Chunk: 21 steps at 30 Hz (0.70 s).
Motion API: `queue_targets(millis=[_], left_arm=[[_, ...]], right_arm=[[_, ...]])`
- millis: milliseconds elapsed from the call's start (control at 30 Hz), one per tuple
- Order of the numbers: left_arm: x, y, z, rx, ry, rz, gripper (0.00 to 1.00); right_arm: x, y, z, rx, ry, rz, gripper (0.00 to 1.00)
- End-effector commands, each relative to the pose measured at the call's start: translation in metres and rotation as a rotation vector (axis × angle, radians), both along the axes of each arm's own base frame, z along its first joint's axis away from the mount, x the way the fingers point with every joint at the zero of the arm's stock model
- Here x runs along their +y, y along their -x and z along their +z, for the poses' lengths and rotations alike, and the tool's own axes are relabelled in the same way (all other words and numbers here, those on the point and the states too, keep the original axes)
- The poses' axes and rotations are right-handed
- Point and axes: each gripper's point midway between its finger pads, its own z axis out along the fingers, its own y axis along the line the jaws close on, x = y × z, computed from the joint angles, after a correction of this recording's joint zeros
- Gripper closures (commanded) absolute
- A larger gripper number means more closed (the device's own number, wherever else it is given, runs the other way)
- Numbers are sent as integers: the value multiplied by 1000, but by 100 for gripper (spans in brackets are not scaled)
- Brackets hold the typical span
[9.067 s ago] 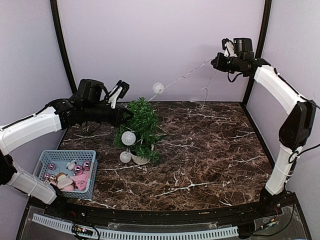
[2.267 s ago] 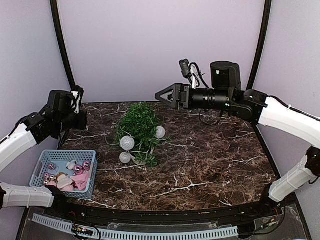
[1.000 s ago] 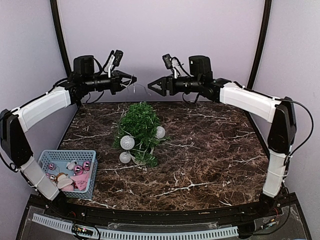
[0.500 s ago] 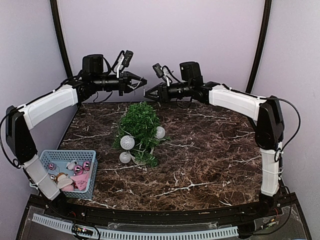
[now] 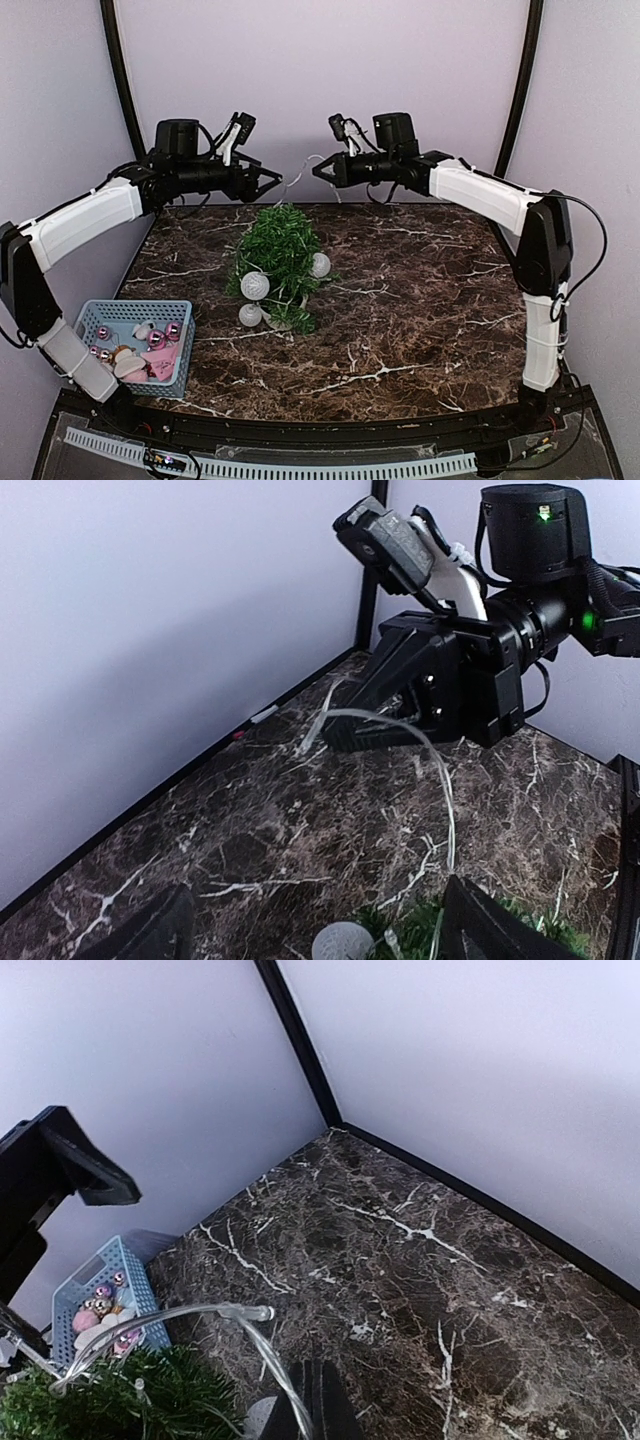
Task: Decorate the small christmas tree
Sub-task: Wrap the side of the string light in the gap of the branches.
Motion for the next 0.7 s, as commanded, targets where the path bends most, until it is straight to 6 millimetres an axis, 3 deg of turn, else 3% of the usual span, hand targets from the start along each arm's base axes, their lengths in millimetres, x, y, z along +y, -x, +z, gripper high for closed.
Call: queue_targets(millis=[0, 133, 200, 300, 333, 533, 667], left_arm=[[41, 13, 25, -73, -38, 185, 11], [46, 33, 20, -21, -49, 171, 10], [42, 48, 14, 7, -43, 126, 17], [35, 69, -4, 71, -27, 61, 21], [35, 74, -1, 68, -13, 56, 20], [29, 105, -31, 159, 15, 6, 14], [24, 115, -51, 205, -5, -25, 20]], right_arm=[[-6, -17, -24, 53, 97, -101, 100], [-16, -28, -49, 95, 196, -177, 100], [-25, -31, -62, 107, 249, -218, 100], [-36, -25, -75, 131, 297, -243, 100], [-40, -20, -71, 131, 299, -248, 100], [-75, 16, -75, 156, 348, -282, 100], [-92, 48, -81, 199, 379, -270, 100]])
